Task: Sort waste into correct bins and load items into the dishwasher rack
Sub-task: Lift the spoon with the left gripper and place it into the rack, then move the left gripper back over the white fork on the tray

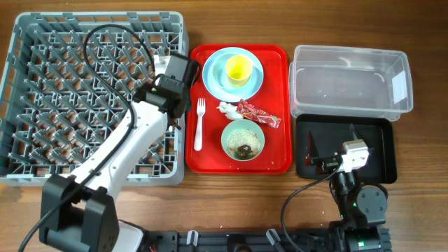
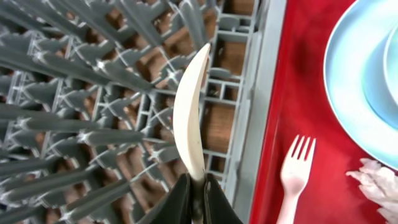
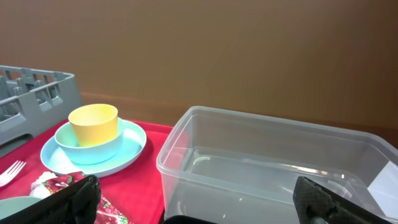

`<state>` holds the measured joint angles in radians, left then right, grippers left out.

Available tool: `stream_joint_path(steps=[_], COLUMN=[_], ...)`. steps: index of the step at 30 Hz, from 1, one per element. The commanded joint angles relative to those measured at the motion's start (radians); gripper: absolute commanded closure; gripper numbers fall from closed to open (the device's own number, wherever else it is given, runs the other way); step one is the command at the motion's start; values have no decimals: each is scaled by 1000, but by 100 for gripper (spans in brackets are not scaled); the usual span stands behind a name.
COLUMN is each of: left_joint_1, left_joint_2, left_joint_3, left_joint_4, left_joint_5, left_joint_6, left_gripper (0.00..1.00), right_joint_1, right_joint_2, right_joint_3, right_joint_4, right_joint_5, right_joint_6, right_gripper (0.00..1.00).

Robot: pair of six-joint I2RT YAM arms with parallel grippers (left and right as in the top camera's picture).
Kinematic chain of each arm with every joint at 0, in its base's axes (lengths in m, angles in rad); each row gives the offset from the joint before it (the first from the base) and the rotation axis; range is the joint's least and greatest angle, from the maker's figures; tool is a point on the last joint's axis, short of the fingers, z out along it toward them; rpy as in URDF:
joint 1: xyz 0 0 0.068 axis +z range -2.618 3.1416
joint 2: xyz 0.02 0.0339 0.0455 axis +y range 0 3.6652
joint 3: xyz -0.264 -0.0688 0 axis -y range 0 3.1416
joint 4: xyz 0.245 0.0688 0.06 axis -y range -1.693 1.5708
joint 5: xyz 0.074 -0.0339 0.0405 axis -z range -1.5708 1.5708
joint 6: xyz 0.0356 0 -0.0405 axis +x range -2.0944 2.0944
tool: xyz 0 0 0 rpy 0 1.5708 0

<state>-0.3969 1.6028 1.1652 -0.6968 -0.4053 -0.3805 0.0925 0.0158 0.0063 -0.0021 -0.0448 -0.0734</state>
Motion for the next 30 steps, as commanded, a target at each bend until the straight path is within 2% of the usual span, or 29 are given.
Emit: stream_joint_path(steps=[1,5,10,15,18,21,23,24,28,30], left_joint_1=[6,6,6,7,7,7,7,5,-24,-59], left_joint_2=[2,2,2,2,2,2,-2,-17,-140,-260], left_joint_3=[-72,-89,-89,-89,-89,-89,-89,-89,-89,-89], left_joint_4=[49,80,85,84,84,84,84,84,50,20], left_joint_5=[24,24,110,110,110,110,110,111,137,193], left_joint_6=[-16,11,11,11,11,11,15,19,17,6], left_gripper=[96,96,96,76,73,75,94,96,96,96], right_joint_1=[-5,-5,-5,-5,-5,-5,-5,-5,-5,-5], right_joint_2=[-2,-2,-2,-2,-2,-2,-2,-2,-2,-2], right_joint_3=[-1,-1,-1,-1,-1,-1,-1,-1,-1,-1], right_joint_4=[3,3,3,3,3,3,3,3,3,3], right_joint_5=[-9,-9,-9,-9,-9,-9,-9,-9,-9,-9], right_joint_6=[-5,-5,-5,-5,-5,-5,-5,-5,-5,-5], right_gripper=[0,0,0,0,0,0,0,0,0,1])
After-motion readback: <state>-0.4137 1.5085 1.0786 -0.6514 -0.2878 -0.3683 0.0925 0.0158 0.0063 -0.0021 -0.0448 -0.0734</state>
